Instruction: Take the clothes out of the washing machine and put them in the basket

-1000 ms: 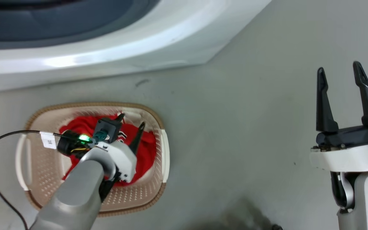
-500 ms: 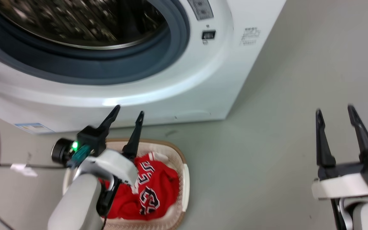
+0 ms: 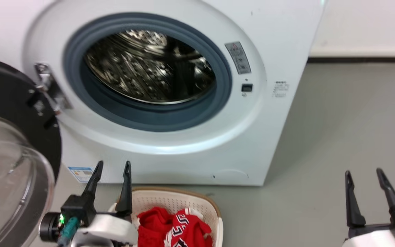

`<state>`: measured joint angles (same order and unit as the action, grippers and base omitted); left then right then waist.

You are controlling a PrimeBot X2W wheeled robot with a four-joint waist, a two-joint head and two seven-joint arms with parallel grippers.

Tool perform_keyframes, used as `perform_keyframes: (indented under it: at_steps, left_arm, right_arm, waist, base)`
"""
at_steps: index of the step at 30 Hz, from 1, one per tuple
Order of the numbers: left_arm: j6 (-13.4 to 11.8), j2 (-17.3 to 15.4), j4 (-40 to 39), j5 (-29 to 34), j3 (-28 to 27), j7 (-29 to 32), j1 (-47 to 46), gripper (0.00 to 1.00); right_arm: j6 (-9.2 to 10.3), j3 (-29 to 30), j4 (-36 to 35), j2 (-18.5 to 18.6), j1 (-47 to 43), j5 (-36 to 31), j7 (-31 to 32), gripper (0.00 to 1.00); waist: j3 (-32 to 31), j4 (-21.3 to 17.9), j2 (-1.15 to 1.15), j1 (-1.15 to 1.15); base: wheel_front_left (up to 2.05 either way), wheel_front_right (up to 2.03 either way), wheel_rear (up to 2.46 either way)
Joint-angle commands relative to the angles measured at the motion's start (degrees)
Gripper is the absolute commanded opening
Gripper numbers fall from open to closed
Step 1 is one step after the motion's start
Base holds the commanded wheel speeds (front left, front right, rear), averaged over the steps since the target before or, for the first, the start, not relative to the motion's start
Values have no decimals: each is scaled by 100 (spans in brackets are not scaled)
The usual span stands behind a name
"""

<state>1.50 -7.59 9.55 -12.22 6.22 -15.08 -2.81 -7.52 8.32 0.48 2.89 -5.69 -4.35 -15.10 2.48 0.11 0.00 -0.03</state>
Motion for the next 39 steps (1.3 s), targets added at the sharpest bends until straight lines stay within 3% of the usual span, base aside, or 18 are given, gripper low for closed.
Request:
perform_keyframes:
  at_steps: [1, 2, 15, 20, 39]
  left_arm:
    - [4, 14, -58, 108, -33, -13, 141, 100]
    - [-50, 113, -388, 586, 34, -13, 460, 100]
    - [-234, 365, -547, 1007, -86, -13, 1043, 100]
    - [-362, 394, -573, 1072, -69, -13, 1038, 100]
    - [-461, 411, -511, 1108, -139, -13, 972, 100]
  right_arm:
    - [6, -27, -5, -3, -54, 12, -9, 100]
    - [6, -16, -20, -3, -266, 97, -9, 100]
    - [6, -182, -107, -2, -443, 327, -9, 100]
    - [6, -174, -121, -2, -386, 359, -9, 100]
    - [6, -194, -93, -2, -321, 345, -9, 100]
  waist:
    - [-251, 194, 0, 3]
    - [-366, 236, 0, 3]
    - [-538, 32, 0, 3]
    - [-536, -16, 0, 3]
    - [-539, 7, 0, 3]
  base:
    - [0, 0, 0]
    - [0, 0, 0]
    - [0, 0, 0]
    - [0, 0, 0]
    - [0, 0, 0]
